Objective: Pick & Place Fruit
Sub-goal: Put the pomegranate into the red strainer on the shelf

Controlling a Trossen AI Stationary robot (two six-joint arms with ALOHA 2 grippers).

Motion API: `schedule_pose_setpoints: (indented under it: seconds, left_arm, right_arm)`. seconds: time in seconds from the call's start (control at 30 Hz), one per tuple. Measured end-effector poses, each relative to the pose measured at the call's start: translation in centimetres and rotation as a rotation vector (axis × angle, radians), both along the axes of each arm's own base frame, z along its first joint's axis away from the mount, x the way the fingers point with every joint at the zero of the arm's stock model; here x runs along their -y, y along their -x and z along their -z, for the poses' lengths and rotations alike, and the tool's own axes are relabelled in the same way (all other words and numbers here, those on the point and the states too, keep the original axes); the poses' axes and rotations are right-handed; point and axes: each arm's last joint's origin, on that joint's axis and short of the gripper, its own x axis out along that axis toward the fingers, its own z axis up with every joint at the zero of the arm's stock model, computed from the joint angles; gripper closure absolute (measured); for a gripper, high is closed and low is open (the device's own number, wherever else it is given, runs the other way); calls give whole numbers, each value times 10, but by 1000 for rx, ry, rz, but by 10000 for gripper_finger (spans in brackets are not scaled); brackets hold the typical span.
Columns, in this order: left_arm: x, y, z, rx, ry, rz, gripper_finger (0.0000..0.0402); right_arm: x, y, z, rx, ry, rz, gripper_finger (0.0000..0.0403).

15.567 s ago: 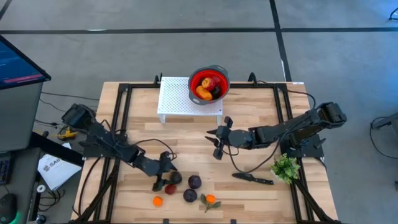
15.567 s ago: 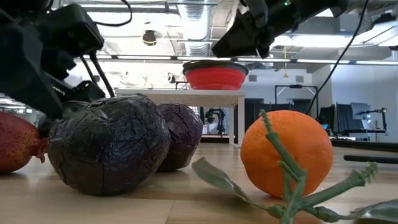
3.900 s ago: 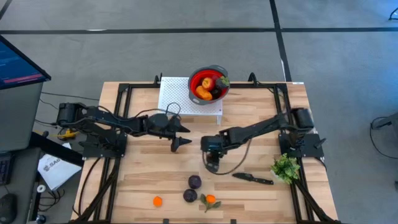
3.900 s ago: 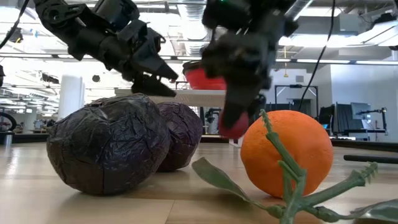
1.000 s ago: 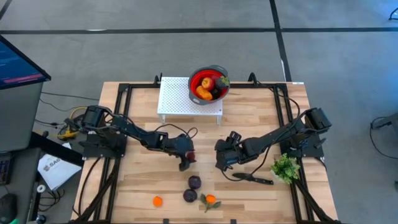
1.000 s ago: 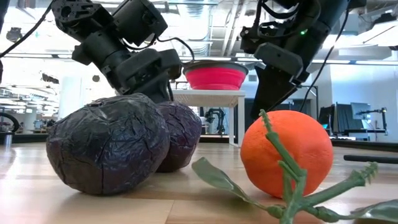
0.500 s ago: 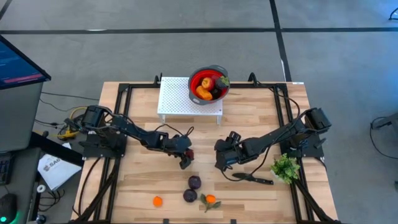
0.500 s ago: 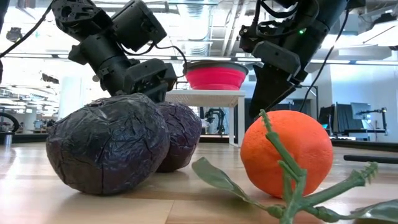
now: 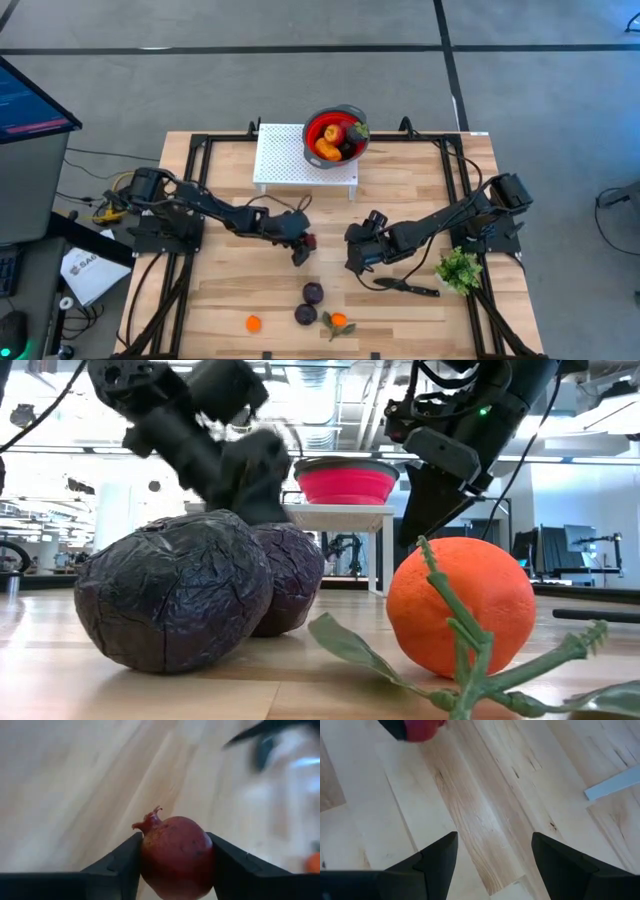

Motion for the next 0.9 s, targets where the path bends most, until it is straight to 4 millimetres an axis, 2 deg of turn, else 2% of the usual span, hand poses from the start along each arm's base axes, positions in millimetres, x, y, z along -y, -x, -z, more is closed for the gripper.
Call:
schedule_pose_setpoints:
  seconds: [0.13,0.27,0.37,0.43,0.53,0.67,0.77,0.9]
  left_arm:
    - [-2,5,-49,212,-154,68,206]
    - [-12,18,-113,485,-482,24,208]
    - [-33,22,-148,568,-729,-8,210]
    - [-57,20,-162,573,-791,-59,208]
    - [-97,17,-167,552,-866,-123,205]
    - [-143,16,-161,524,-919,-208,204]
    - [-165,13,-152,523,-930,-227,203]
    - [-180,2,-136,490,-931,-239,203]
  right_arm:
    - [-2,4,4,6,43,5,154]
    - [-4,7,10,31,52,8,154]
    - [-5,5,11,64,42,7,154]
    - [-5,3,11,81,41,3,154]
    - [-4,1,9,105,32,9,154]
    - [-4,0,9,117,28,9,154]
    - [-4,-1,9,120,27,9,154]
    - [-2,-1,9,121,26,15,154]
